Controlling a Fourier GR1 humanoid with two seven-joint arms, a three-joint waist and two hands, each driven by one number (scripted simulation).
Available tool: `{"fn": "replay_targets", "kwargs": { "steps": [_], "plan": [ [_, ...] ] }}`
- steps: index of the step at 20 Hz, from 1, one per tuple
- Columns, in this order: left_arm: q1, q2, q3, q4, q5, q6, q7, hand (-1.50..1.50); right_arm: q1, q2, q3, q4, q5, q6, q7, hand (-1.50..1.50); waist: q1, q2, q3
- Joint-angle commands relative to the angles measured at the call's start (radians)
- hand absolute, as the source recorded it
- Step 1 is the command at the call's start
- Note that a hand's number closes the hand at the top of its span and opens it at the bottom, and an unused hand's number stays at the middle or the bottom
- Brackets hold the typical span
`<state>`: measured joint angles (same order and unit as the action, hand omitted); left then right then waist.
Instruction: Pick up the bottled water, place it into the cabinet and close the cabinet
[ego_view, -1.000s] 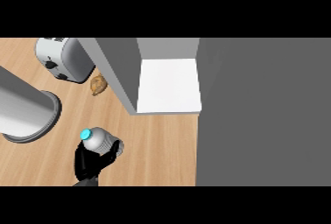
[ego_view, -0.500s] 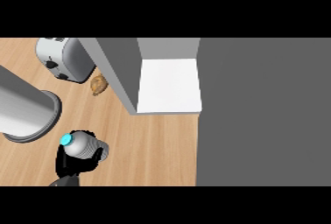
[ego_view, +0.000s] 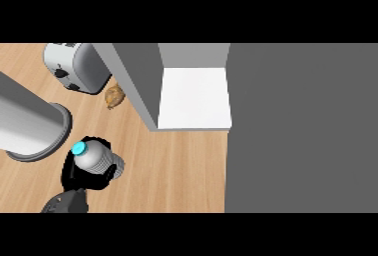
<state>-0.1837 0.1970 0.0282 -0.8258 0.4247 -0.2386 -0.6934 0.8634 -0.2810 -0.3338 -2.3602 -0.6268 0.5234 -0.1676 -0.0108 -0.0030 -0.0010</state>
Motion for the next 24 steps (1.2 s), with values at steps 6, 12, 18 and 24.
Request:
{"fn": "replay_targets", "kwargs": {
  "steps": [6,12,18,24],
  "plan": [
    [0.011,-0.1,-0.105,-0.282,-0.031,0.146,0.186,1.5,0.055,-0.012,-0.065,-0.188,-0.141,-0.037,0.054,-1.5,0.005,-0.003,0.001],
    [-0.048,-0.185,-0.187,-0.427,-0.123,0.356,0.324,1.5,0.043,-0.004,-0.008,-0.2,-0.116,-0.053,0.075,-1.5,0.003,-0.001,0.0],
    [-0.126,-0.196,-0.277,-0.399,-0.126,0.498,0.341,1.5,0.038,0.0,-0.014,-0.214,-0.127,-0.064,0.086,-1.5,-0.009,0.002,-0.001],
    [-0.27,-0.197,-0.39,-0.366,-0.12,0.745,0.414,1.5,-0.024,-0.027,-0.033,-0.16,-0.13,-0.072,0.09,-1.5,-0.011,0.003,0.0]
  ]
}}
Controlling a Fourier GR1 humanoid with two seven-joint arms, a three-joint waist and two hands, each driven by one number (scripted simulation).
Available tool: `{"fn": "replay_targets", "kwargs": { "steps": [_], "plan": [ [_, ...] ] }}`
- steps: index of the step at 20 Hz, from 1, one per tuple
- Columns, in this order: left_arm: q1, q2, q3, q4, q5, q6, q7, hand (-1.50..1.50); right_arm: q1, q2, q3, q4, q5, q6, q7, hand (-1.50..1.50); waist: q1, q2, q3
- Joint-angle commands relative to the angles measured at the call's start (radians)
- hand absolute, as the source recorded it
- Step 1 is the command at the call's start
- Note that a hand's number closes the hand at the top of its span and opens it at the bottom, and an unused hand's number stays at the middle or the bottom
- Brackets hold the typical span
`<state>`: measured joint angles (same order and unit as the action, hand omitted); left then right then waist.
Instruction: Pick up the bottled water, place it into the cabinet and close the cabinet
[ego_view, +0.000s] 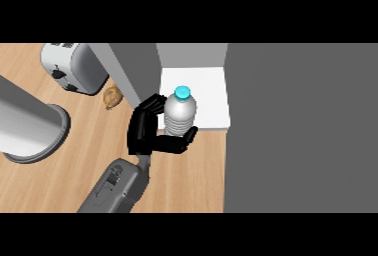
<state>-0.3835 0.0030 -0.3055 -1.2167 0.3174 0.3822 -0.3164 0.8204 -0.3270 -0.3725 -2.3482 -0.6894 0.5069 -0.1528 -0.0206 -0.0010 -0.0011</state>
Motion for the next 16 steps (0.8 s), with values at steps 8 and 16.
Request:
{"fn": "replay_targets", "kwargs": {
  "steps": [8,16],
  "plan": [
    [-0.319,-0.003,0.054,0.304,-0.04,0.164,0.127,1.5,0.084,0.028,-0.004,-0.168,-0.108,0.004,0.036,-1.5,-0.027,0.006,-0.001],
    [-0.424,-0.003,0.046,0.515,0.085,0.165,-0.008,1.5,0.039,-0.027,-0.064,-0.089,-0.195,0.011,0.05,-1.5,-0.033,0.01,-0.001]
  ]
}}
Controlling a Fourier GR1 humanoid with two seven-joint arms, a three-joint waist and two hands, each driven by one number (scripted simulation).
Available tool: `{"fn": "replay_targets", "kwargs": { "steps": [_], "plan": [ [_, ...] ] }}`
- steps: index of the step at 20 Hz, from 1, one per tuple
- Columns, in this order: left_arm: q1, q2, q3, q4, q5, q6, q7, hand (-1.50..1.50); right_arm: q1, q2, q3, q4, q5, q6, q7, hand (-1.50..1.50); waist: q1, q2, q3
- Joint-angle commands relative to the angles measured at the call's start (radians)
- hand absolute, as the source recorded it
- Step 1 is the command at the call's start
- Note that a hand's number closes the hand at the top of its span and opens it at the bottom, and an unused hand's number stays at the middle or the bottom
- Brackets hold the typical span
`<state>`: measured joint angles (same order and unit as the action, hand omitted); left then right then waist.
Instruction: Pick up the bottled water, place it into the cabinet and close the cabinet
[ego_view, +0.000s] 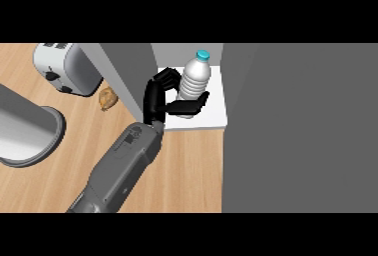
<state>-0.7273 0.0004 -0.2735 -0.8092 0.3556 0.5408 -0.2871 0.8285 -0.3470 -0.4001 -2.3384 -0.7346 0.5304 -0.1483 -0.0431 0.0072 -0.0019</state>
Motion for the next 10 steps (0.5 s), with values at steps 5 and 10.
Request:
{"fn": "replay_targets", "kwargs": {
  "steps": [5,10],
  "plan": [
    [-0.149,0.0,0.039,0.234,0.076,0.017,-0.1,1.5,0.06,0.037,0.012,-0.137,-0.096,0.006,0.047,-1.5,-0.014,0.003,0.0],
    [-0.293,0.0,0.084,0.379,0.086,0.028,-0.105,1.5,0.015,-0.01,-0.031,-0.071,-0.131,0.03,0.029,-1.5,-0.021,0.007,0.0]
  ]
}}
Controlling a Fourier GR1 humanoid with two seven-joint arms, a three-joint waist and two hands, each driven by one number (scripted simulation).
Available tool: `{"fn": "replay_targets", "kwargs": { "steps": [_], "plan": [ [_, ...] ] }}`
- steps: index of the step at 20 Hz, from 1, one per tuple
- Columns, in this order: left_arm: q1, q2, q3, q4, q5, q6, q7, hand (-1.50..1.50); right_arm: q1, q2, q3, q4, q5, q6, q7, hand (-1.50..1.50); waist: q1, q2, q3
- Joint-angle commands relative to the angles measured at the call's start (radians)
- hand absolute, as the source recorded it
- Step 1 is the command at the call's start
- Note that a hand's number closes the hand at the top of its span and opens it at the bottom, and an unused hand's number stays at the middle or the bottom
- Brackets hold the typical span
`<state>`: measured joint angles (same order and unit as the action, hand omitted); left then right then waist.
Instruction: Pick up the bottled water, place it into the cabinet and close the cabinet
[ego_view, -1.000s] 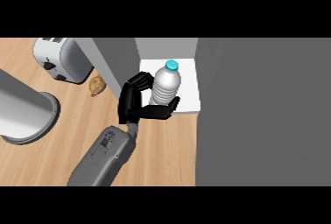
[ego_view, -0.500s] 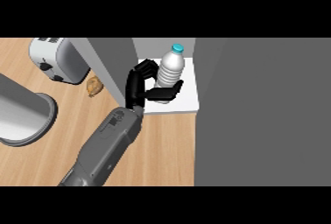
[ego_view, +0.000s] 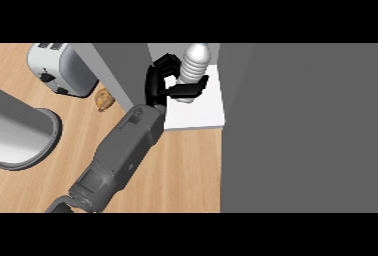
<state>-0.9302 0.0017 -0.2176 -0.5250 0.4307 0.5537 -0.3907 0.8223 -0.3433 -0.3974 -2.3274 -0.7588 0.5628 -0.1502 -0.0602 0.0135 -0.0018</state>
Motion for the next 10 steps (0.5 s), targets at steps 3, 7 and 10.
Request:
{"fn": "replay_targets", "kwargs": {
  "steps": [3,7,10],
  "plan": [
    [-0.096,-0.002,0.018,0.168,-0.006,0.035,-0.08,1.5,0.018,0.012,0.014,-0.12,-0.066,-0.016,0.034,-1.5,-0.023,0.008,0.0],
    [-0.128,-0.001,0.024,0.245,-0.032,0.024,-0.104,-1.5,0.036,0.036,0.016,-0.085,-0.042,0.009,0.015,-1.5,-0.013,0.004,0.0],
    [-0.172,0.009,0.038,0.302,-0.037,0.012,-0.09,-1.5,0.014,0.027,0.009,-0.084,-0.069,-0.005,0.008,-1.5,-0.016,0.009,0.0]
  ]
}}
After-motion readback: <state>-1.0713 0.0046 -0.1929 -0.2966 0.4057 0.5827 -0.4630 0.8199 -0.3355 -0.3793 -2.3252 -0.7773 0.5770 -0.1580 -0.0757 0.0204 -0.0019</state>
